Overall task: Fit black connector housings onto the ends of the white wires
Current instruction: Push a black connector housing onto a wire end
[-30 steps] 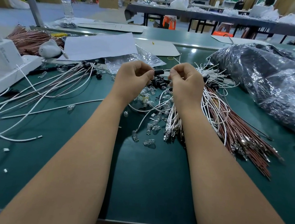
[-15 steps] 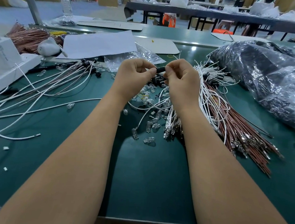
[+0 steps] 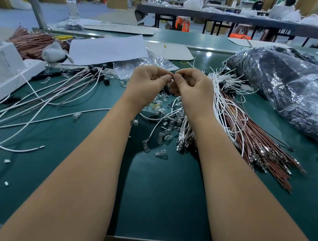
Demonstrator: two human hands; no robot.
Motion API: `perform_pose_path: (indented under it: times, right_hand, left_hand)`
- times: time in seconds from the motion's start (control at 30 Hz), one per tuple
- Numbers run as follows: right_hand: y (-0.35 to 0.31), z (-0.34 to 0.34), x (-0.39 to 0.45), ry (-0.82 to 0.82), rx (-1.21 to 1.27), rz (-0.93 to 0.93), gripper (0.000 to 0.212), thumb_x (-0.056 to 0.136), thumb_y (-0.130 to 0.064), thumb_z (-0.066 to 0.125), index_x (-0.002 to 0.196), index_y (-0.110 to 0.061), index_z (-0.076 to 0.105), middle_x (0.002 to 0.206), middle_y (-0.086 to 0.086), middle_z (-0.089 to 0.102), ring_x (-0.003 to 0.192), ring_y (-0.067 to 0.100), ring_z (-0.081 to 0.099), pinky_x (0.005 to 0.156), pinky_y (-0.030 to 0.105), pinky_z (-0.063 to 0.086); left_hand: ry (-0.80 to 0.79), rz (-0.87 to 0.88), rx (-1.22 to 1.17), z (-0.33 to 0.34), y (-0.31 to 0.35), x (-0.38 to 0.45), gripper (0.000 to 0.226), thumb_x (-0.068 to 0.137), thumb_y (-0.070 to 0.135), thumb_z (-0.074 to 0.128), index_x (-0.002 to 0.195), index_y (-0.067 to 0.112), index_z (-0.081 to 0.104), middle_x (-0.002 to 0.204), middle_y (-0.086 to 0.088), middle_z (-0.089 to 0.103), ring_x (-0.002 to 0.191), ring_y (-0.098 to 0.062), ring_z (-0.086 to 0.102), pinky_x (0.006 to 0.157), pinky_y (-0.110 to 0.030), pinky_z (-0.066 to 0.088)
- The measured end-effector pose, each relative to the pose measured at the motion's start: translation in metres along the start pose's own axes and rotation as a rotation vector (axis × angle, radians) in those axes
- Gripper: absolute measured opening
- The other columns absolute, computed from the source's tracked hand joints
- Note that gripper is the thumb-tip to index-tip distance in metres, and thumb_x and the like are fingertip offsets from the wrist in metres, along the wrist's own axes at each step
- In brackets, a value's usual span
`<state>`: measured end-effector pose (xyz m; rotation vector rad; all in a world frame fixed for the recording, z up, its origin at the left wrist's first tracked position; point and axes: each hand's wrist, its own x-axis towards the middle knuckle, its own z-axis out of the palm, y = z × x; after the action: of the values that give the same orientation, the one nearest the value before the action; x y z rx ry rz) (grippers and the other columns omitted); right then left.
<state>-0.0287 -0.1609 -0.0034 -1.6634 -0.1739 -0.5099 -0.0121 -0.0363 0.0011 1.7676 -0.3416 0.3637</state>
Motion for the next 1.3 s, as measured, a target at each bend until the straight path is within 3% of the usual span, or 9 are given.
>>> perform_pose_path:
  times: [0.07, 0.23, 0.37, 0.53, 0.77, 0.93, 1.07, 1.17, 1.3]
  right_hand:
    - [0.000, -0.001, 0.001, 0.018, 0.089, 0.047, 0.005, 0.092, -0.002, 0.060, 0.094, -0.005, 0.063, 0.073, 0.011, 0.068, 0.057, 0.011, 0.065, 0.057, 0.021, 0.051]
    - [0.000, -0.001, 0.003, 0.009, 0.136, 0.107, 0.004, 0.094, -0.005, 0.058, 0.093, -0.004, 0.062, 0.072, 0.010, 0.067, 0.056, 0.012, 0.063, 0.055, 0.021, 0.051]
    - [-0.006, -0.004, 0.010, -0.001, -0.064, 0.124, 0.010, 0.095, -0.015, 0.059, 0.086, -0.012, 0.062, 0.075, 0.010, 0.067, 0.056, 0.013, 0.063, 0.053, 0.024, 0.050]
    - [-0.026, -0.016, 0.019, 0.022, -0.280, 0.055, 0.018, 0.096, -0.024, 0.054, 0.107, -0.015, 0.065, 0.099, 0.004, 0.067, 0.091, 0.022, 0.065, 0.087, 0.044, 0.054]
    - [-0.031, -0.076, 0.024, 0.234, -0.385, -0.046, 0.017, 0.098, -0.012, 0.048, 0.102, -0.012, 0.064, 0.085, 0.003, 0.067, 0.072, 0.017, 0.063, 0.065, 0.029, 0.053]
    - [0.002, -0.136, 0.026, 0.422, -0.671, 0.170, 0.028, 0.092, -0.001, 0.047, 0.104, -0.014, 0.069, 0.102, 0.005, 0.070, 0.073, 0.015, 0.060, 0.059, 0.027, 0.046]
    - [0.017, -0.154, 0.024, 0.233, -0.865, 0.418, 0.018, 0.088, -0.013, 0.060, 0.095, -0.006, 0.075, 0.104, 0.014, 0.071, 0.089, 0.030, 0.062, 0.079, 0.035, 0.049]
    - [0.021, -0.149, 0.025, 0.116, -0.976, 0.431, 0.017, 0.087, -0.027, 0.068, 0.094, -0.013, 0.075, 0.099, 0.007, 0.071, 0.082, 0.025, 0.057, 0.073, 0.031, 0.046]
    - [0.024, -0.144, 0.032, 0.120, -1.032, 0.471, 0.012, 0.086, -0.013, 0.061, 0.095, -0.012, 0.070, 0.096, 0.008, 0.068, 0.088, 0.028, 0.061, 0.071, 0.033, 0.047]
  left_hand:
    - [-0.040, -0.031, -0.046, -0.001, -0.001, 0.002, 0.015, 0.093, 0.001, 0.056, 0.101, 0.001, 0.069, 0.049, 0.013, 0.060, 0.044, 0.003, 0.049, 0.046, -0.010, 0.040]
    - [-0.053, -0.028, -0.065, -0.001, 0.000, 0.000, 0.016, 0.094, 0.004, 0.056, 0.098, 0.011, 0.070, 0.048, 0.012, 0.060, 0.045, 0.004, 0.048, 0.050, -0.007, 0.039]
    - [0.021, 0.009, -0.027, 0.009, 0.001, -0.001, 0.003, 0.087, 0.015, 0.071, 0.086, 0.017, 0.072, 0.085, -0.032, 0.066, 0.071, -0.020, 0.055, 0.075, -0.048, 0.053]
    - [0.105, 0.088, 0.015, 0.023, 0.009, 0.000, 0.006, 0.087, 0.016, 0.070, 0.086, 0.022, 0.072, 0.056, 0.020, 0.060, 0.053, 0.006, 0.050, 0.057, -0.015, 0.039]
    - [-0.002, 0.095, 0.161, 0.038, 0.009, -0.010, 0.006, 0.090, 0.019, 0.066, 0.088, 0.017, 0.071, 0.059, -0.005, 0.056, 0.048, -0.010, 0.038, 0.049, -0.024, 0.030]
    - [0.032, 0.020, 0.277, 0.049, 0.011, -0.006, 0.008, 0.090, 0.019, 0.062, 0.089, 0.015, 0.069, 0.061, 0.008, 0.056, 0.046, -0.004, 0.044, 0.046, -0.021, 0.036]
    - [-0.012, -0.029, 0.291, 0.070, 0.012, -0.008, 0.010, 0.092, 0.019, 0.059, 0.091, 0.013, 0.068, 0.061, 0.003, 0.056, 0.049, -0.014, 0.044, 0.051, -0.026, 0.036]
    - [-0.040, -0.055, 0.292, 0.083, 0.012, -0.011, 0.012, 0.092, 0.021, 0.058, 0.094, 0.013, 0.068, 0.059, 0.004, 0.054, 0.047, -0.012, 0.042, 0.050, -0.026, 0.035]
    - [-0.057, -0.087, 0.265, 0.090, 0.011, -0.010, 0.013, 0.092, 0.022, 0.058, 0.095, 0.014, 0.068, 0.057, 0.005, 0.051, 0.046, -0.013, 0.041, 0.049, -0.024, 0.034]
